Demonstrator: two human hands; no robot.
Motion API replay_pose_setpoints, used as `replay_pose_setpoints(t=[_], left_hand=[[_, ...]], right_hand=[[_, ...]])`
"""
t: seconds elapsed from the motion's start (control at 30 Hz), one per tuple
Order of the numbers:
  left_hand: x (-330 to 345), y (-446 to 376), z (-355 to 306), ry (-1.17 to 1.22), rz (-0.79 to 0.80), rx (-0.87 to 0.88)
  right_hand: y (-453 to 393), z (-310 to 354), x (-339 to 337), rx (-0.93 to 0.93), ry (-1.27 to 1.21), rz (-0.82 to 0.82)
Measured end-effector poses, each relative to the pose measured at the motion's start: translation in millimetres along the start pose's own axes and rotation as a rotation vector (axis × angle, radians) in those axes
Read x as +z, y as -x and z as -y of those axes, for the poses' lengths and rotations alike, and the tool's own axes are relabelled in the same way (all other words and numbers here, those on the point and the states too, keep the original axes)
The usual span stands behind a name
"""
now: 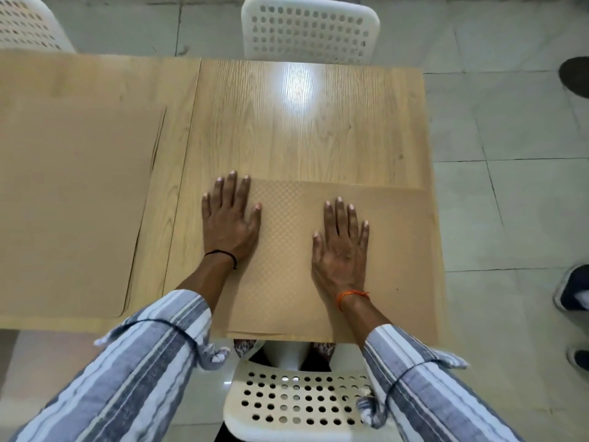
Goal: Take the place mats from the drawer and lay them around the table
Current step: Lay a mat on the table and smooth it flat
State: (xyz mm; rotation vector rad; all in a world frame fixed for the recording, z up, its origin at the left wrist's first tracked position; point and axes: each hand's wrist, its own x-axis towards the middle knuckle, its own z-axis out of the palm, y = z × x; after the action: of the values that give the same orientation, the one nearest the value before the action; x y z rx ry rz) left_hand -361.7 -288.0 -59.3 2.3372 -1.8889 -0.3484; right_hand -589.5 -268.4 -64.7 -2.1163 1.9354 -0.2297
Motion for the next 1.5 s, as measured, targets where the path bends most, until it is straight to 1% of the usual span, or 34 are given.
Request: replay_pose_setpoints(t=[0.17,0.23,0.3,0.4,0.43,0.47,0.57,0.73,0.83,0.9,1.0,1.07,1.13,1.2,1.27,1.33,1.43,1.5], left_hand=[[-6,-3,21,0.017,-0.013,-0.168],[-11,5,22,0.037,0.001,-0.199],[-15,29,11,0.021,-0.001,-0.114],[-6,88,-20,-0.030,0.018,0.140],[1,105,-30,-0.046,0.027,0.190],[9,120,-37,-0.053,0.044,0.203],[23,143,-45,-0.079,0.073,0.142],[22,142,-47,-0.065,0.052,0.125],[22,144,-47,-0.028,0.027,0.114],[23,145,-45,-0.016,0.017,0.112],[23,145,-44,-0.008,0.012,0.112],[23,145,-45,0.016,0.008,0.108],[23,145,-45,0.027,0.013,0.100],[23,145,-46,0.020,0.015,0.098],[23,145,-46,0.013,0.018,0.097],[23,146,-47,0.013,0.019,0.100],[23,144,-45,0.013,0.004,0.102],[23,144,-43,0.020,-0.006,0.102]], right_hand=[[0,-3,1,0.001,0.012,-0.007],[1,-3,2,0.003,0.009,-0.011],[0,-3,2,0.002,0.011,-0.015],[-1,-3,0,-0.006,0.012,-0.011],[-2,-2,0,-0.004,0.011,-0.006],[-1,-2,0,-0.004,0.009,-0.001],[1,-2,-2,-0.014,0.005,0.007],[10,4,-1,-0.002,-0.002,0.023],[52,15,3,-0.026,-0.017,0.040],[91,13,4,-0.067,0.043,0.059],[125,-19,-2,-0.083,0.121,0.066],[135,-55,-13,-0.034,0.186,0.060],[140,-93,-26,0.061,0.220,0.042],[141,-119,-38,0.192,0.175,0.019],[139,-121,-42,0.262,0.118,-0.004],[141,-93,-37,0.188,0.074,-0.009],[151,-20,-13,-0.049,0.004,0.050],[161,12,3,-0.144,0.002,0.088]])
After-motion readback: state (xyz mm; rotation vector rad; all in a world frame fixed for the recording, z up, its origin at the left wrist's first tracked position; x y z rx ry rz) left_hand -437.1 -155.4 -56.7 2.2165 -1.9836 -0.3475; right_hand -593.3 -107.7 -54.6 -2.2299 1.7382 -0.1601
